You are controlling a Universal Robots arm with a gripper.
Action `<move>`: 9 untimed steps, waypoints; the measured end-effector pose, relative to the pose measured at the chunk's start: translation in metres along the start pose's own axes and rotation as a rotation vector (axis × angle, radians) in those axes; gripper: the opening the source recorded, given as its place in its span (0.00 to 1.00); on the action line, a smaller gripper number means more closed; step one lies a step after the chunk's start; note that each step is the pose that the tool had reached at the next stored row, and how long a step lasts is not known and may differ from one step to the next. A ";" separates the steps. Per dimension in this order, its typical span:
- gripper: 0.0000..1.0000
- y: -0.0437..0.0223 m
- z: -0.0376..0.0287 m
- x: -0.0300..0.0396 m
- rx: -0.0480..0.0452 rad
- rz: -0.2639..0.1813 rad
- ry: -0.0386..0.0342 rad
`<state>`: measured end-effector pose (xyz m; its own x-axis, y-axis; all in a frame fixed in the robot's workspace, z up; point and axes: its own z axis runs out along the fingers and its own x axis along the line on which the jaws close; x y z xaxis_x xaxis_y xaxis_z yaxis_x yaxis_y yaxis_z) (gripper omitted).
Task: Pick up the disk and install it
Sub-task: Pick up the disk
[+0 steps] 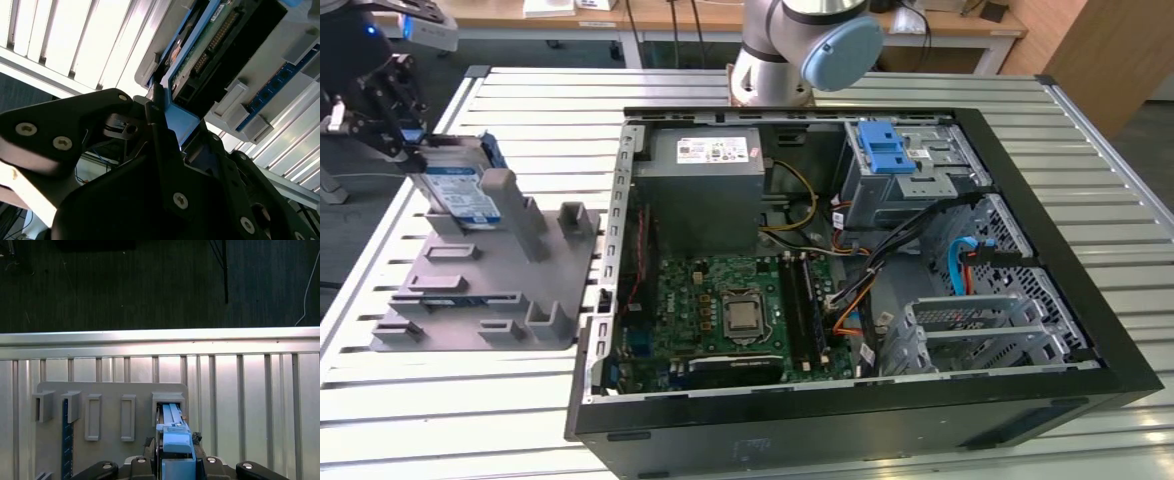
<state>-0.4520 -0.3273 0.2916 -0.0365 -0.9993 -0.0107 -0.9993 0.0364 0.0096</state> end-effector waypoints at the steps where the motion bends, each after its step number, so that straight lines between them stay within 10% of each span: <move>1: 0.36 0.0000 -0.0006 0.0000 0.0002 0.000 -0.0001; 9: 0.36 0.0000 -0.0037 -0.0001 0.0007 0.000 -0.0002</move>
<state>-0.4519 -0.3273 0.2954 -0.0365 -0.9993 -0.0110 -0.9993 0.0364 0.0089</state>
